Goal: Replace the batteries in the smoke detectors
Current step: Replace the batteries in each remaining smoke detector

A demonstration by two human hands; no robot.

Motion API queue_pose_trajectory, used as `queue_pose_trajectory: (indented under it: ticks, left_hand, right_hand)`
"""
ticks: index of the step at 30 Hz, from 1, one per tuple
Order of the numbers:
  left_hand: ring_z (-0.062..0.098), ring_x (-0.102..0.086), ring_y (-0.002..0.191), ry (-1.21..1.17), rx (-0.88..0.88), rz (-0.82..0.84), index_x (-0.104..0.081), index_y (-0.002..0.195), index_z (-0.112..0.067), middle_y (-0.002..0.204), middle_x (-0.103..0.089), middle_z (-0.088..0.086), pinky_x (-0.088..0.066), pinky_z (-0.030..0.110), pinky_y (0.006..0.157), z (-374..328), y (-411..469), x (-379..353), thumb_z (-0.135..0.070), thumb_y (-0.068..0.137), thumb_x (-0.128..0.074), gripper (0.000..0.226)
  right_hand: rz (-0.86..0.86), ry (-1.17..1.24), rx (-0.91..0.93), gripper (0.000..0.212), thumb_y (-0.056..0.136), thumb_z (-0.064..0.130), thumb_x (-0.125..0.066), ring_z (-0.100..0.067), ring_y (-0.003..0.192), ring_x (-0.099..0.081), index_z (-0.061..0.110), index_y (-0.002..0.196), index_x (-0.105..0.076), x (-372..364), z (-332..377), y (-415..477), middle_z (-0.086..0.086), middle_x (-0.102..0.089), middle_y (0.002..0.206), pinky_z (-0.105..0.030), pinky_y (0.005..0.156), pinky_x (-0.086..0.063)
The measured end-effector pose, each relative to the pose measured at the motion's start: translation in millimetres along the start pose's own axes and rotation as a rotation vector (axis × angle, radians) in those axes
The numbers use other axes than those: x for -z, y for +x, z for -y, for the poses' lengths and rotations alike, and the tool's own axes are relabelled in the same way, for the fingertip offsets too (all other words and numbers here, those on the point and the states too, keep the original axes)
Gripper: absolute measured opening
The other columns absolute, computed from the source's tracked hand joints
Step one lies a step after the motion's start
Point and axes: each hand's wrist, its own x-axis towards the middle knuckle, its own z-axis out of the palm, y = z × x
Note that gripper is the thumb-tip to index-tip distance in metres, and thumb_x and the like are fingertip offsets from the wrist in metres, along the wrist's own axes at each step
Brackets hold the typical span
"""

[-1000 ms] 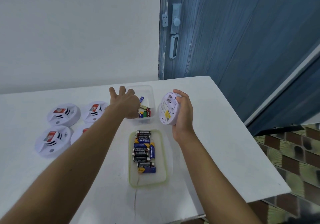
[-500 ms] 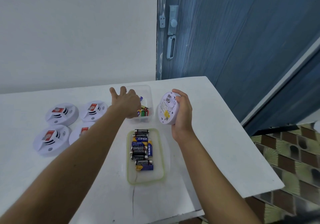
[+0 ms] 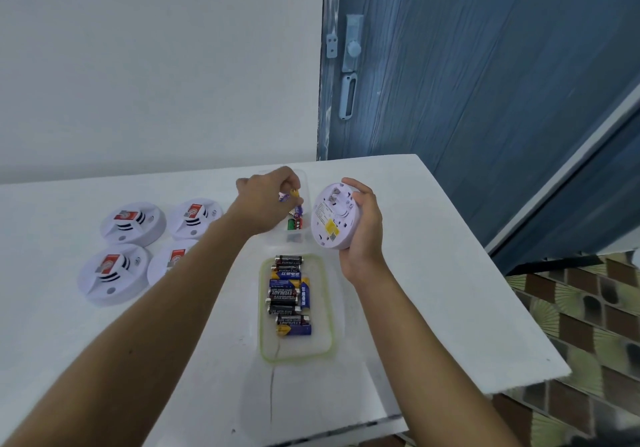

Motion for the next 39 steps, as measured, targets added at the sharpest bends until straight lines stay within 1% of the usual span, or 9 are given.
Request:
queue_pose_trajectory:
  ticks: [2, 5, 11, 14, 19, 25, 32, 36, 39]
  left_hand:
    - [0.013, -0.065, 0.088, -0.261, -0.01, -0.101, -0.062, 0.105, -0.02, 0.094, -0.068, -0.003, -0.049, 0.022, 0.082, -9, -9, 4, -0.015, 0.089, -0.065, 0.017]
    - [0.004, -0.065, 0.076, -0.516, 0.038, -0.221, -0.058, 0.114, -0.023, 0.091, -0.067, -0.007, -0.053, 0.017, 0.072, -24, -22, 10, -0.014, 0.09, -0.067, 0.027]
    - [0.02, -0.069, 0.084, -0.794, 0.017, -0.259, -0.063, 0.096, -0.015, 0.09, -0.071, 0.007, -0.057, 0.027, 0.077, -39, -46, 15, -0.01, 0.084, -0.074, 0.016]
    - [0.014, -0.07, 0.079, -0.886, -0.008, -0.297, -0.065, 0.097, -0.013, 0.088, -0.071, 0.005, -0.056, 0.024, 0.076, -48, -57, 20, -0.005, 0.088, -0.069, 0.013]
    - [0.01, -0.069, 0.089, -0.942, -0.036, -0.326, -0.065, 0.11, -0.01, 0.098, -0.071, 0.006, -0.056, 0.023, 0.079, -52, -66, 31, -0.002, 0.094, -0.059, 0.019]
    - [0.014, -0.069, 0.088, -0.97, -0.002, -0.356, -0.061, 0.115, -0.008, 0.098, -0.07, 0.008, -0.057, 0.029, 0.082, -48, -73, 38, -0.003, 0.095, -0.057, 0.021]
    - [0.018, -0.07, 0.082, -1.039, 0.041, -0.401, -0.064, 0.097, -0.013, 0.095, -0.072, 0.005, -0.057, 0.037, 0.081, -46, -81, 43, -0.005, 0.093, -0.061, 0.009]
    - [0.022, -0.07, 0.077, -1.128, 0.038, -0.402, -0.061, 0.092, -0.009, 0.091, -0.069, 0.009, -0.056, 0.036, 0.078, -49, -84, 45, -0.012, 0.087, -0.066, 0.008]
    - [0.022, -0.071, 0.077, -1.115, 0.02, -0.414, -0.058, 0.089, -0.008, 0.086, -0.07, 0.006, -0.056, 0.036, 0.077, -50, -88, 45, -0.008, 0.088, -0.068, 0.01]
  right_hand:
    - [0.018, 0.047, -0.016, 0.022, 0.092, 0.027, -0.047, -0.019, 0.1, -0.063, 0.027, 0.1, -0.068, -2, -1, -1, 0.001, -0.068, 0.103, -0.035, 0.085, -0.051]
    - [0.037, 0.076, -0.032, 0.026, 0.099, 0.021, -0.041, -0.02, 0.101, -0.063, 0.024, 0.102, -0.067, -4, -2, -2, 0.0, -0.068, 0.101, -0.036, 0.086, -0.05]
    - [0.07, 0.136, -0.023, 0.034, 0.078, 0.032, -0.051, -0.026, 0.101, -0.063, 0.018, 0.105, -0.066, -10, -5, -7, -0.011, -0.067, 0.106, -0.04, 0.089, -0.05]
    - [0.091, 0.198, -0.054, 0.039, 0.079, 0.036, -0.05, -0.027, 0.101, -0.062, 0.015, 0.11, -0.065, -11, -6, -10, -0.013, -0.065, 0.11, -0.038, 0.086, -0.052]
    - [0.15, 0.368, -0.142, 0.039, 0.092, 0.036, -0.036, -0.031, 0.106, -0.057, 0.016, 0.102, -0.069, -8, -8, -13, -0.01, -0.066, 0.104, -0.038, 0.084, -0.048]
    - [0.265, 0.465, -0.201, 0.048, 0.075, 0.044, -0.052, -0.04, 0.118, -0.051, 0.017, 0.11, -0.069, -9, -11, -16, -0.016, -0.059, 0.124, -0.062, 0.113, -0.027]
    - [0.417, 0.577, -0.251, 0.047, 0.082, 0.044, -0.041, -0.041, 0.11, -0.058, 0.016, 0.109, -0.066, -12, -1, -31, -0.015, -0.064, 0.121, -0.051, 0.084, -0.055]
    - [0.439, 0.58, -0.243, 0.048, 0.081, 0.044, -0.04, -0.035, 0.095, -0.07, 0.017, 0.104, -0.072, -12, 1, -35, -0.013, -0.07, 0.113, -0.048, 0.08, -0.057]
    - [0.42, 0.55, -0.205, 0.047, 0.076, 0.044, -0.045, -0.032, 0.095, -0.071, 0.019, 0.1, -0.078, -13, 0, -35, -0.012, -0.073, 0.111, -0.048, 0.092, -0.05]
